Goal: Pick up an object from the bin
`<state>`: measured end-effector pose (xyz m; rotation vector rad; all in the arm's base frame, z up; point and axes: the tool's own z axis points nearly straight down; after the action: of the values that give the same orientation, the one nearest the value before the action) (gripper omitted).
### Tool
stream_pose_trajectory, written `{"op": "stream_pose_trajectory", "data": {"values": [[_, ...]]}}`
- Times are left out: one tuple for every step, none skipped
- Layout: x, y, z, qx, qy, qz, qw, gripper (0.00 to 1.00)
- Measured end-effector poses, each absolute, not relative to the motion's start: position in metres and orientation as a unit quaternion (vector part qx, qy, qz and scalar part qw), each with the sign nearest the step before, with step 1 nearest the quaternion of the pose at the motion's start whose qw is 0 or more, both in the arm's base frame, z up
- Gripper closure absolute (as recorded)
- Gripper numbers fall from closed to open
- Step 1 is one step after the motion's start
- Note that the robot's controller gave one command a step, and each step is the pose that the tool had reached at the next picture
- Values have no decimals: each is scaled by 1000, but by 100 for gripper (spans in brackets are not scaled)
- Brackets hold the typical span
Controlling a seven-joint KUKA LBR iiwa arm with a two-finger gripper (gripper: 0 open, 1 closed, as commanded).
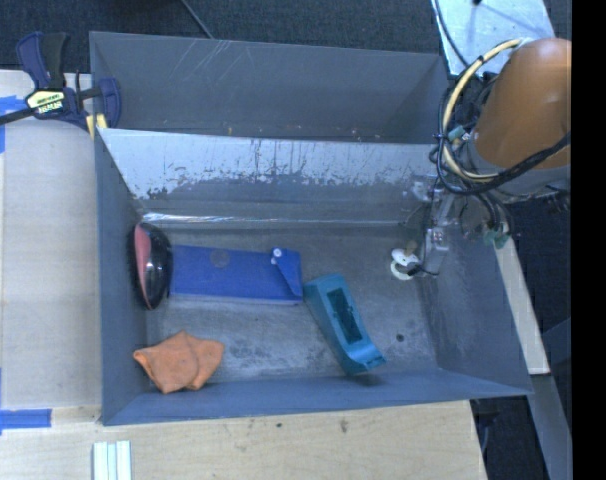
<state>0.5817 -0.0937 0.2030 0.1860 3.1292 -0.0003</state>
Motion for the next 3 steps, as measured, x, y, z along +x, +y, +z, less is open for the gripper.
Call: {"op": "stream_pose_trajectory", "data": {"values": [[576, -149, 159, 117, 993, -1, 0, 0], [586, -155, 156, 184, 983, 0, 3, 0], [609, -152, 71, 179, 984, 0, 3, 0]]}}
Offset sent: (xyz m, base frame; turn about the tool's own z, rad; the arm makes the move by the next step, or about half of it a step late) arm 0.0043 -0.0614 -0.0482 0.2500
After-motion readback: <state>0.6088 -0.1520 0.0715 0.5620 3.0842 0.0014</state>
